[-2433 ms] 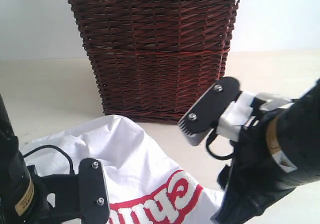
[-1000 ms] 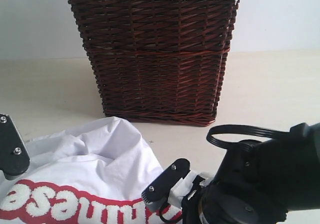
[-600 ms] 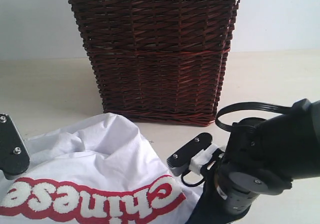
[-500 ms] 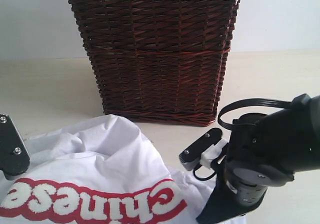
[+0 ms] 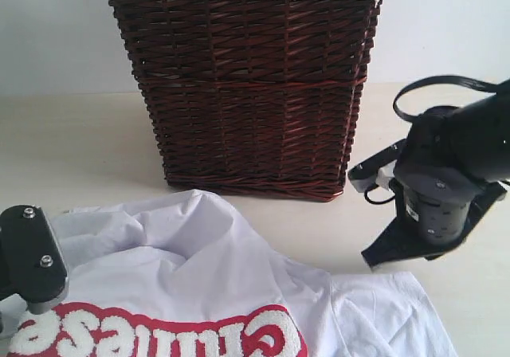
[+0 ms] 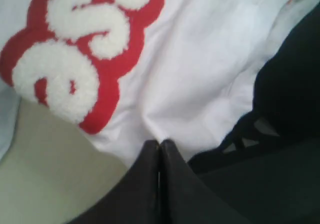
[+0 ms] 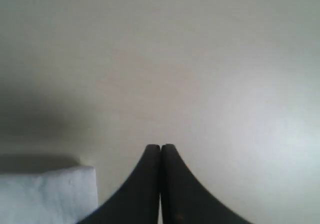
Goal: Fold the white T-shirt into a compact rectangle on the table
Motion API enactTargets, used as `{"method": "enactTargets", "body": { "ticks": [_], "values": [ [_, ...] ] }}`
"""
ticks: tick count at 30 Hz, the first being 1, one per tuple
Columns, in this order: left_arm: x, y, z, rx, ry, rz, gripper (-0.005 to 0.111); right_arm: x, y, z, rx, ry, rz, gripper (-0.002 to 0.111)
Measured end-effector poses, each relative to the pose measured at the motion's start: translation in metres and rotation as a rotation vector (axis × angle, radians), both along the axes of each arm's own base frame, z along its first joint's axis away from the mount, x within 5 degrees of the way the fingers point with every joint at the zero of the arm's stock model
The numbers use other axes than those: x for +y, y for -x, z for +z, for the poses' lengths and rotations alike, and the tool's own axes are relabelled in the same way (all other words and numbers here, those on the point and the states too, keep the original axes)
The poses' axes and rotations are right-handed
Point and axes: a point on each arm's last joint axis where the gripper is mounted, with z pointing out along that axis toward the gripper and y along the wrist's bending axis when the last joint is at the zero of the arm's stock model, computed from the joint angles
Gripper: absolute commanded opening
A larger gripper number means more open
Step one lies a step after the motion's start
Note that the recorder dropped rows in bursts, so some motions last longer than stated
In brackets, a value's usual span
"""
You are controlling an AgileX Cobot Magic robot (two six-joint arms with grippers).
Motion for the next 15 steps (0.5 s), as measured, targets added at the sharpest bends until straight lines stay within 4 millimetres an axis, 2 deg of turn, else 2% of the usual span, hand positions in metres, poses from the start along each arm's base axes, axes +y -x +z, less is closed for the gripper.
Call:
{"method": "enactTargets", "body": {
  "ticks": [3,7,10,12,13,15],
  "values": [
    [-0.006,-0.003,0.002,-0.041,0.078,-0.008,0.006,0.008,-0.004,0.016,0.002,-0.061,0.031,0.000],
    [-0.010,-0.006,0.013,-0.112,0.158,-0.009,0.022,0.027,0.013,0.048,0.012,-0.260,0.114,0.000],
    [-0.010,-0.006,0.030,-0.181,0.238,-0.008,0.040,0.043,0.038,0.071,0.017,-0.404,0.212,0.000],
    [-0.008,-0.004,0.038,-0.215,0.277,-0.006,0.055,0.052,0.056,0.077,0.043,-0.464,0.270,0.000],
    [-0.007,-0.003,0.040,-0.223,0.287,-0.004,0.058,0.056,0.065,0.079,0.065,-0.486,0.297,0.000],
    [-0.005,-0.002,0.043,-0.236,0.303,0.006,0.058,0.064,0.086,0.076,0.133,-0.501,0.350,0.000]
  ]
}}
